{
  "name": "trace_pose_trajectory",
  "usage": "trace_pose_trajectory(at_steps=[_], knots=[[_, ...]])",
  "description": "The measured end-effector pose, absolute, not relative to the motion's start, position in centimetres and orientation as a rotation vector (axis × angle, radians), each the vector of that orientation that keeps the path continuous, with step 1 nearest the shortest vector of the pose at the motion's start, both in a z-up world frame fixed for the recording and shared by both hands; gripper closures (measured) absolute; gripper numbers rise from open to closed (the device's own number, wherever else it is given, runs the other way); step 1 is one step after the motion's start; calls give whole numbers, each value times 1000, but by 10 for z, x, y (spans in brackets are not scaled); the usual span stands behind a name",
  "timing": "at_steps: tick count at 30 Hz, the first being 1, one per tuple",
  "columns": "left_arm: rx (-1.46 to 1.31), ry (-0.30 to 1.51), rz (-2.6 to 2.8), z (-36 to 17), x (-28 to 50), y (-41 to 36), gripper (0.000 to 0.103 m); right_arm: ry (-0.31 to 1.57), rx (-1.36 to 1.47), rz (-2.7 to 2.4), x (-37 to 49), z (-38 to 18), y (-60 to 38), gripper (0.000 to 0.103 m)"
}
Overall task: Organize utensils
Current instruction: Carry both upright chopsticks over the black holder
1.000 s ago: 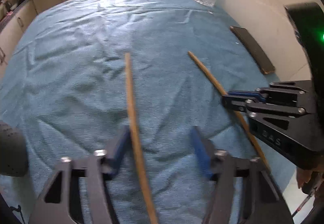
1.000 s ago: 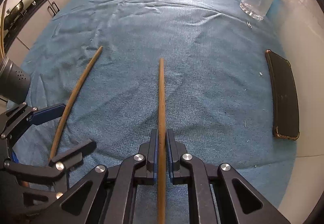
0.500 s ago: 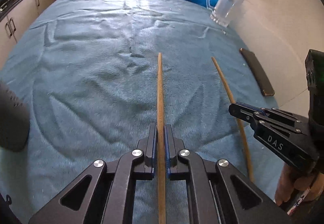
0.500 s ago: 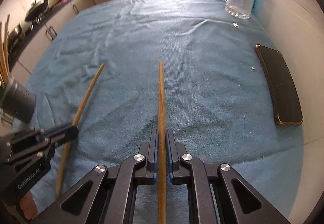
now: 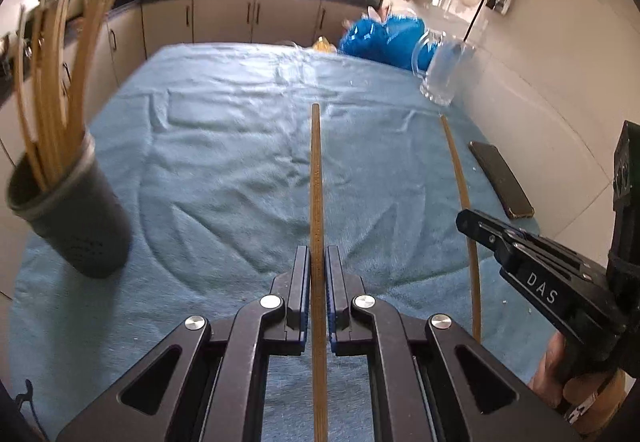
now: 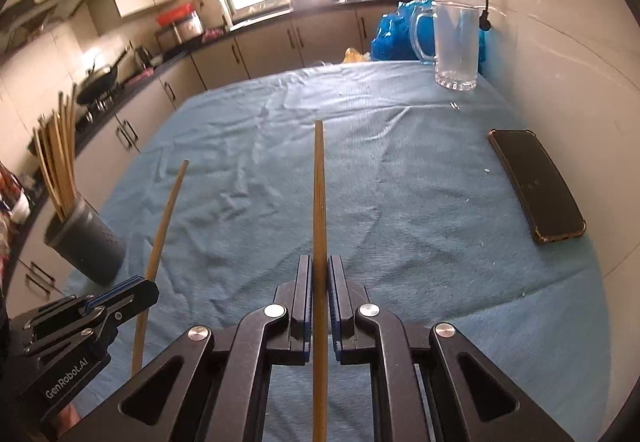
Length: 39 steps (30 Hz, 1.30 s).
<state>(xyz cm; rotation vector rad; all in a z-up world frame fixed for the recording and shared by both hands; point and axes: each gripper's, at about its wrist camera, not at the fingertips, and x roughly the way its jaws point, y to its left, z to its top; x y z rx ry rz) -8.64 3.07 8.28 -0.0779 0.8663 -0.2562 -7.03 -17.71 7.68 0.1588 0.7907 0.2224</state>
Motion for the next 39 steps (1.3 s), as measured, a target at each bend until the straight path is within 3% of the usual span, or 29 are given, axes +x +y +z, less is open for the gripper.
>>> trace_pose_trajectory(at_steps=[39], knots=[[-74, 646, -227, 129, -148, 51, 96, 565, 246, 224, -137, 111, -163, 95]])
